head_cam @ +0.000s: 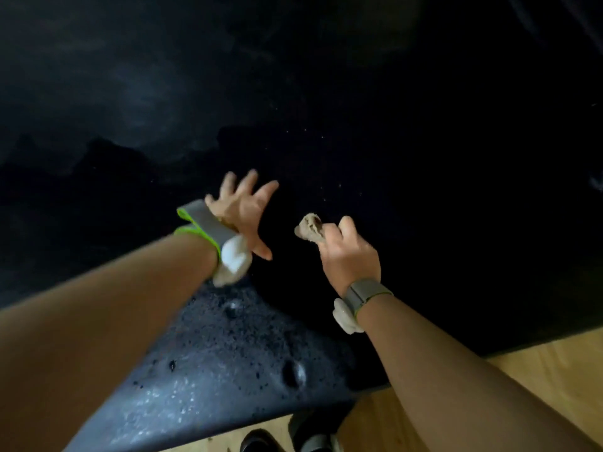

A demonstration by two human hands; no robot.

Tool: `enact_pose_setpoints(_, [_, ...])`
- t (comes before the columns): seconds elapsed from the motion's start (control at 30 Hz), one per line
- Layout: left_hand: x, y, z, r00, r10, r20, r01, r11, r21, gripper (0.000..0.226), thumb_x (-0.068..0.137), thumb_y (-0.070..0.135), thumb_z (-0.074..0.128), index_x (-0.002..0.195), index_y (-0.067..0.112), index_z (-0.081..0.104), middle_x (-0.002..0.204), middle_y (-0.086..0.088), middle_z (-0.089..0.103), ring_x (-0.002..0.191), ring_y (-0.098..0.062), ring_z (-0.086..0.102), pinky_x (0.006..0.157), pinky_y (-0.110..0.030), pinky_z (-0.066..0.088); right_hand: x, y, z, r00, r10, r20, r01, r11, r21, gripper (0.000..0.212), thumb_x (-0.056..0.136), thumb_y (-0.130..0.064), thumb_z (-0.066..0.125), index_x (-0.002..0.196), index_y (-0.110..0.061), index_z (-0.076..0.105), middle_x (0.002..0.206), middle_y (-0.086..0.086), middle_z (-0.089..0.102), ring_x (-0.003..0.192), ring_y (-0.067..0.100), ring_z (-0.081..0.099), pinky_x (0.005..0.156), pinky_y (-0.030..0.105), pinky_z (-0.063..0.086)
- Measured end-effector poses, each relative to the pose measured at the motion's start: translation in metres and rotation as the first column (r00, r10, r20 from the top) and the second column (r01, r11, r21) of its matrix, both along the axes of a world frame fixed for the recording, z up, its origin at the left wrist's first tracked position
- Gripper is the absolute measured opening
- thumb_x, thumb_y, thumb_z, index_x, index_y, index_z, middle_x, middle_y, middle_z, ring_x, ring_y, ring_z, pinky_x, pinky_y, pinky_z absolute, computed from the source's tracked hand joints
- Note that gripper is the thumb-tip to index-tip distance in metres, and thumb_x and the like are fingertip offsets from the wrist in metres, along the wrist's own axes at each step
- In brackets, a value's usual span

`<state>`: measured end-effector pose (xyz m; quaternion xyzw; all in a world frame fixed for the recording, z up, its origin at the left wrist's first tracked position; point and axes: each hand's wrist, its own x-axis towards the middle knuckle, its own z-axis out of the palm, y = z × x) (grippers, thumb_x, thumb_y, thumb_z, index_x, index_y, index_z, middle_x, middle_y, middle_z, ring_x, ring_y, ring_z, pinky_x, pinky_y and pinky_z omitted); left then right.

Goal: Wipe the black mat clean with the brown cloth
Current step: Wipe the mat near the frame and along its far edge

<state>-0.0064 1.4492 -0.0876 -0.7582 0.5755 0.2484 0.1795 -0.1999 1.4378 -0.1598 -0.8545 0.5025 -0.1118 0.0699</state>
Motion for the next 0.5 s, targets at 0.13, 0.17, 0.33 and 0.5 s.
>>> enact_pose_setpoints(0.13, [0.035,-0.043,-0.019,0.996,0.080,-0.028,-0.075,0.986,0.148,0.147,0.044,0.050,0.089,0.145,0.040,-0.018,0.153,-0.006,-0.028,0.138,-0.046,-0.018,0.106,-0.068,0.019,0.002,-0.003,0.005,0.999,-0.007,-0.035,0.013,0.982,0.187,0.015,0.079,-0.017,0.073,0.090,-0.012,0.064,0.086,0.009,0.053,0.047,0.025,0.051,0.043,0.024,0.025])
enact_pose_setpoints(0.17, [0.039,-0.048,-0.022,0.995,0.088,-0.051,-0.079,0.983,0.166,0.148,0.044,0.051,0.089,0.144,0.040,-0.019,0.152,-0.006,-0.031,0.138,-0.046,-0.019,0.105,-0.068,0.021,0.002,-0.005,0.006,0.998,0.019,-0.051,-0.008,0.980,0.198,0.016,0.080,-0.020,0.073,0.091,-0.012,0.063,0.086,0.009,0.053,0.048,0.025,0.051,0.043,0.024,0.024])
enact_pose_setpoints(0.33, [0.038,-0.050,-0.021,0.998,0.052,-0.021,-0.047,0.978,0.202,0.145,0.050,0.052,0.087,0.146,0.035,-0.020,0.153,-0.009,-0.029,0.139,-0.046,-0.014,0.102,-0.064,0.026,-0.011,-0.062,0.009,0.996,-0.067,-0.066,0.075,0.988,0.132,0.017,0.088,-0.032,0.053,0.091,-0.016,0.057,0.088,0.003,0.054,0.058,0.024,0.053,0.049,0.031,0.039])
enact_pose_setpoints(0.5, [0.036,-0.050,-0.026,0.997,0.073,0.009,-0.073,0.972,0.223,0.147,0.048,0.050,0.088,0.144,0.038,-0.022,0.151,-0.008,-0.032,0.140,-0.044,-0.014,0.099,-0.063,0.032,0.001,-0.119,0.011,0.921,-0.330,-0.207,0.344,0.938,0.033,0.031,0.099,-0.030,0.041,0.121,-0.010,0.047,0.127,0.012,0.043,0.085,0.031,0.059,0.059,0.032,0.038])
